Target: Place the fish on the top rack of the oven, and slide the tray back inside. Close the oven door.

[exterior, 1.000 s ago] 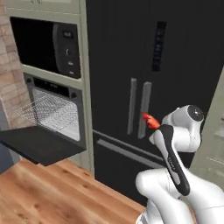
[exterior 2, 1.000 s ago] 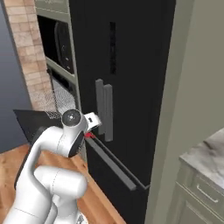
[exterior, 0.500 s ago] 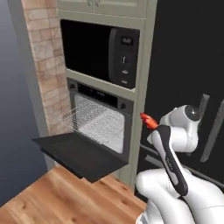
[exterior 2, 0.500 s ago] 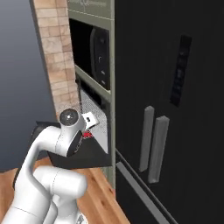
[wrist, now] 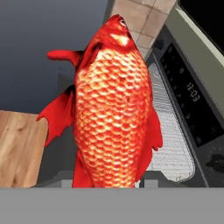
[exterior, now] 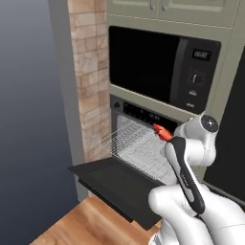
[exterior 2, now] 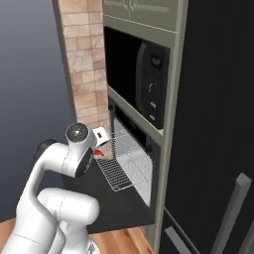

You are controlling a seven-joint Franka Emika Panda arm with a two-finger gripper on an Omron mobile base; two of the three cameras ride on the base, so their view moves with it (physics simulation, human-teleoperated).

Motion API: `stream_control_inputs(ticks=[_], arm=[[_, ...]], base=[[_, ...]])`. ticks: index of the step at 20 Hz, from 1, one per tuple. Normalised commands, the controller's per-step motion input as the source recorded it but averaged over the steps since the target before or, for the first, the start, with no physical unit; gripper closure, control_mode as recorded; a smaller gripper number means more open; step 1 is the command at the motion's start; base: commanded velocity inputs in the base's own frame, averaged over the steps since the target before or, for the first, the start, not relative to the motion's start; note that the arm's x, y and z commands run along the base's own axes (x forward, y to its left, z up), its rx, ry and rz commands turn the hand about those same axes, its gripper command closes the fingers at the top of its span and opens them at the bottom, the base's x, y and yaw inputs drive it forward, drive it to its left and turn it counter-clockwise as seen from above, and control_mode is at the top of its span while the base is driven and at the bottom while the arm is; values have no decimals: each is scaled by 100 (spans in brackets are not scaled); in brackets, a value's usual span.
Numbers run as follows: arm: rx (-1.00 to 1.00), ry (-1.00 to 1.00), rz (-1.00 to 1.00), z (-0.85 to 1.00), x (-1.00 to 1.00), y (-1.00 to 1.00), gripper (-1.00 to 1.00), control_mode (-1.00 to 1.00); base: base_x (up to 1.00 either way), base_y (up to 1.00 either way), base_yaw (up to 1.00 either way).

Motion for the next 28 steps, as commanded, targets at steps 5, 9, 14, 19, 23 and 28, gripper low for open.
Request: stream_control_inputs(ticks=[5, 9, 14, 19, 23, 28], arm=[[-1, 3, 2, 0, 12, 3, 100, -100], [0, 0, 2, 0, 0, 0, 100, -100], [0, 12, 1, -3, 15, 0, 100, -100], [0, 19, 0, -34, 51, 0, 100, -100], [-1, 13, 0, -39, 60, 0, 100, -100], [-3, 6, 0, -38, 56, 0, 100, -100]], base=[[25, 12, 4], [0, 0, 0], [0, 0, 0], [0, 0, 0], [0, 0, 0], [0, 0, 0]])
